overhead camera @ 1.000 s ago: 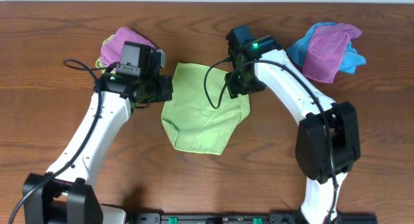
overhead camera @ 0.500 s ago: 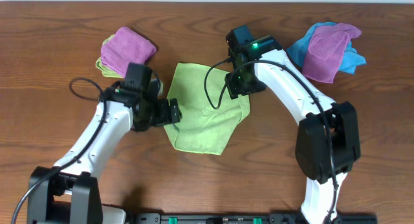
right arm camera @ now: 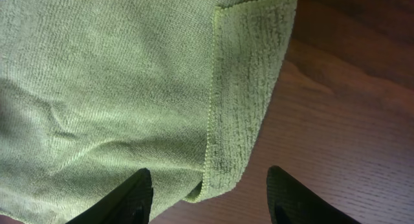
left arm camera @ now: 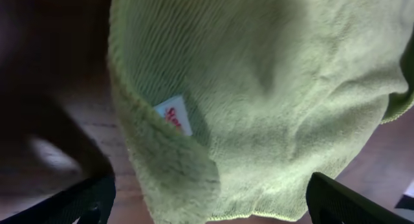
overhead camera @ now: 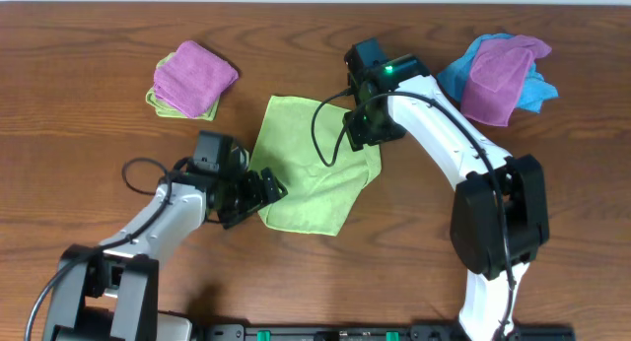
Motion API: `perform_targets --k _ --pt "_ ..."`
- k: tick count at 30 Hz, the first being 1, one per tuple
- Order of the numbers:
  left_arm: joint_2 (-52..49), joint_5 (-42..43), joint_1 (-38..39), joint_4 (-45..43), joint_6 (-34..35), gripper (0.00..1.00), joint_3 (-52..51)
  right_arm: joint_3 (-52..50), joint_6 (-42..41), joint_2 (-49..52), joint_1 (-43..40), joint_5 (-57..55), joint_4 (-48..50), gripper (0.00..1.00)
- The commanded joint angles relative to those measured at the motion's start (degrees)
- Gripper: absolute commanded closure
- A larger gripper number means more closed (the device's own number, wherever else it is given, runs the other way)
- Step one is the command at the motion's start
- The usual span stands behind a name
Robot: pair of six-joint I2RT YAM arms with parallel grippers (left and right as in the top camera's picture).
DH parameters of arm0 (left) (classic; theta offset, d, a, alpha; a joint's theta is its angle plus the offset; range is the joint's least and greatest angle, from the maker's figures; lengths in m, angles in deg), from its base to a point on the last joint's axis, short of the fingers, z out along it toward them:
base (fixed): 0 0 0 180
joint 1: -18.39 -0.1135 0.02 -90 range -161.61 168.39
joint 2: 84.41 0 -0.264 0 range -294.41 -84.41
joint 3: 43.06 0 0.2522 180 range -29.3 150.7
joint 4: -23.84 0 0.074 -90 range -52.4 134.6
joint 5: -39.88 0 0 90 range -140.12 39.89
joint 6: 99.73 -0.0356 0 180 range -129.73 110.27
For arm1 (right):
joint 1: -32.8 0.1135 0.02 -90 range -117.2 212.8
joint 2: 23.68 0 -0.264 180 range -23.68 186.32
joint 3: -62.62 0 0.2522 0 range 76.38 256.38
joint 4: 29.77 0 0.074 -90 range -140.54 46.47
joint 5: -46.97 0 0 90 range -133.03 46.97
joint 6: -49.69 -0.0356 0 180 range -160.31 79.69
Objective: Fold the cloth
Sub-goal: 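Lift the left corner with the left gripper while right holds the right corner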
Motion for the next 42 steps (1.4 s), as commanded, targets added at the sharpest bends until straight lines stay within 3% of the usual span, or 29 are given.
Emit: perform_targets --k 1,7,9,11,12,15,18,27,36,42 --pt "0.4 1.4 -0.2 -1.8 3.8 0.05 -2.1 -0.3 1.5 0.4 -0.5 0.1 -0.1 0.43" --pt "0.3 1.8 -0.1 -8.9 6.8 0.0 -4.9 -0.3 1.7 0.4 -0.5 0.1 -0.1 0.43" --pt "0.3 1.7 -0.1 -10.2 7.0 0.11 -5.3 -0.3 1.9 0.4 -0.5 0.1 -0.1 0.44" --pt "0.0 1.7 -0.1 -10.9 6.9 0.25 -5.6 -0.3 1.9 0.4 -0.5 0.1 -0.1 0.44" --pt "-0.4 1.7 -0.1 -11.0 6.9 0.42 -5.6 -0.3 1.9 0.4 -0.5 0.1 -0.1 0.44" --pt "-1.6 3.5 -0.1 -11.9 5.0 0.6 -5.6 -0.3 1.9 0.4 -0.5 0.1 -0.2 0.44" --pt "-2.6 5.8 -0.1 -13.0 2.4 0.94 -5.5 -0.3 1.9 0.4 -0.5 0.1 -0.3 0.45" --pt "-2.5 15.6 -6.9 -14.5 -2.8 0.94 4.4 -0.3 1.9 0.4 -1.9 0.2 -0.5 0.44" --pt "-2.5 16.2 -9.0 -12.5 -3.4 0.94 17.8 -1.2 4.8 0.4 -2.3 1.7 0.0 0.41" --pt "-2.5 15.3 -9.0 -12.5 -3.4 0.94 20.0 -4.0 5.4 0.4 -2.1 10.9 3.1 0.41"
